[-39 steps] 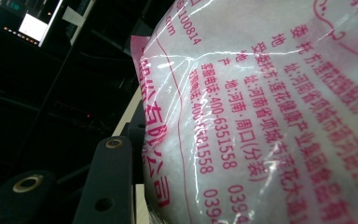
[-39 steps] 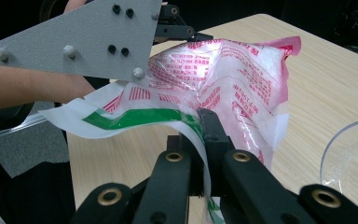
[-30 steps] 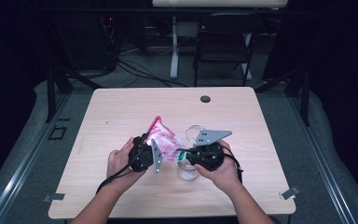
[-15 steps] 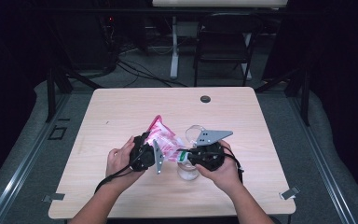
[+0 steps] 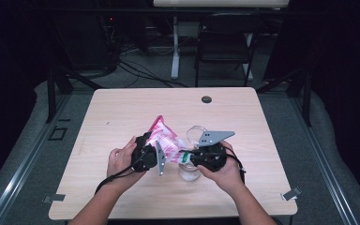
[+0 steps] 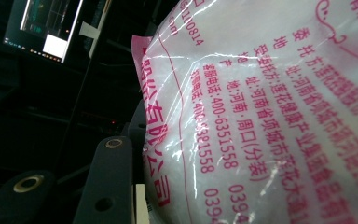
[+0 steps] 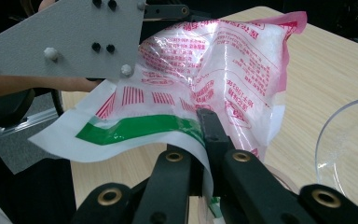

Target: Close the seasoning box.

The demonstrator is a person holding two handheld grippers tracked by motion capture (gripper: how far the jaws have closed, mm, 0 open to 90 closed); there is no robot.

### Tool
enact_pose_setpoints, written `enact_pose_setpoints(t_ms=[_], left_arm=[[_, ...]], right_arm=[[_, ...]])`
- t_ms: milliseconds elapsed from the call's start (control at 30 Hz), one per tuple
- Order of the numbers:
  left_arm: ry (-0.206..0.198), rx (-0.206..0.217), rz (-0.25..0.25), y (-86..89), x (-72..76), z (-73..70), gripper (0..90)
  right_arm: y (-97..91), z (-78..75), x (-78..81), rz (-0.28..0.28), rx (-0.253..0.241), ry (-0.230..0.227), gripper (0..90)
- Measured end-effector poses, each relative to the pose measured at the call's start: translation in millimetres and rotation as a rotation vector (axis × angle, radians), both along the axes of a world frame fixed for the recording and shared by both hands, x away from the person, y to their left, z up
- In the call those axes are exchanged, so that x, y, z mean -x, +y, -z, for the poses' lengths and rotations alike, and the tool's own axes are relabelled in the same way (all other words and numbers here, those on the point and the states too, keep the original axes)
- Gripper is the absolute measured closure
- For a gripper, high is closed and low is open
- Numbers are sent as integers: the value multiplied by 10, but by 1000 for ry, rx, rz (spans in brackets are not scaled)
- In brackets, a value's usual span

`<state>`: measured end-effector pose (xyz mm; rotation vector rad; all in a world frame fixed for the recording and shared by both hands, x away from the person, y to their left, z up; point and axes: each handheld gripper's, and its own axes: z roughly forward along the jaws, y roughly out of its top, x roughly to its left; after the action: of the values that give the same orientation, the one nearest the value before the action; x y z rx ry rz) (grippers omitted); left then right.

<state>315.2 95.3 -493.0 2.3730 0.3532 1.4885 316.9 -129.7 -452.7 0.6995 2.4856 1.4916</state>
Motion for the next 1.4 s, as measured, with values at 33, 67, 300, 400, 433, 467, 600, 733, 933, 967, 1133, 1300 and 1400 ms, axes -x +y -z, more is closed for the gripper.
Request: enact_pose_setpoints(t_ms=[33, 67, 300, 400, 433, 467, 600, 733, 933, 967, 1133, 1300, 1400], left_arm=[[-2, -3, 4, -1, -1, -2, 586], [-2, -4, 4, -2, 0, -4, 586], [-20, -24, 6, -20, 13, -18, 586], [-22, -34, 8, -27, 19, -27, 586], [-24, -36, 9, -29, 22, -27, 586], [-23, -37, 8, -31, 24, -26, 586], [-27, -40, 8, -33, 28, -27, 586], [-32, -47, 14, -35, 29, -29, 587], [-39, -61, 17, -41, 36, -27, 587], [-40, -62, 19, -41, 34, -25, 587], [-41, -71, 15, -48, 40, -20, 586], [-55, -90, 21, -50, 43, -28, 587], [-56, -91, 20, -48, 43, -30, 587]], right_arm=[[-3, 3, -3, 1, 2, 2, 900], [-3, 5, -4, 2, 1, 3, 900], [-20, 8, -12, 3, 2, 5, 900], [-26, 12, -15, 5, -1, 9, 900], [-28, 14, -16, 5, -4, 10, 900], [-32, 15, -18, 5, -2, 12, 900], [-36, 16, -18, 3, -1, 14, 900], [-37, 20, -19, 3, -2, 15, 900], [-41, 31, -23, 2, -2, 21, 900], [-40, 36, -23, 4, -4, 22, 900], [-44, 47, -28, 1, 0, 26, 900], [-47, 57, -31, 1, 7, 26, 900], [-41, 70, -34, 2, 3, 30, 900]])
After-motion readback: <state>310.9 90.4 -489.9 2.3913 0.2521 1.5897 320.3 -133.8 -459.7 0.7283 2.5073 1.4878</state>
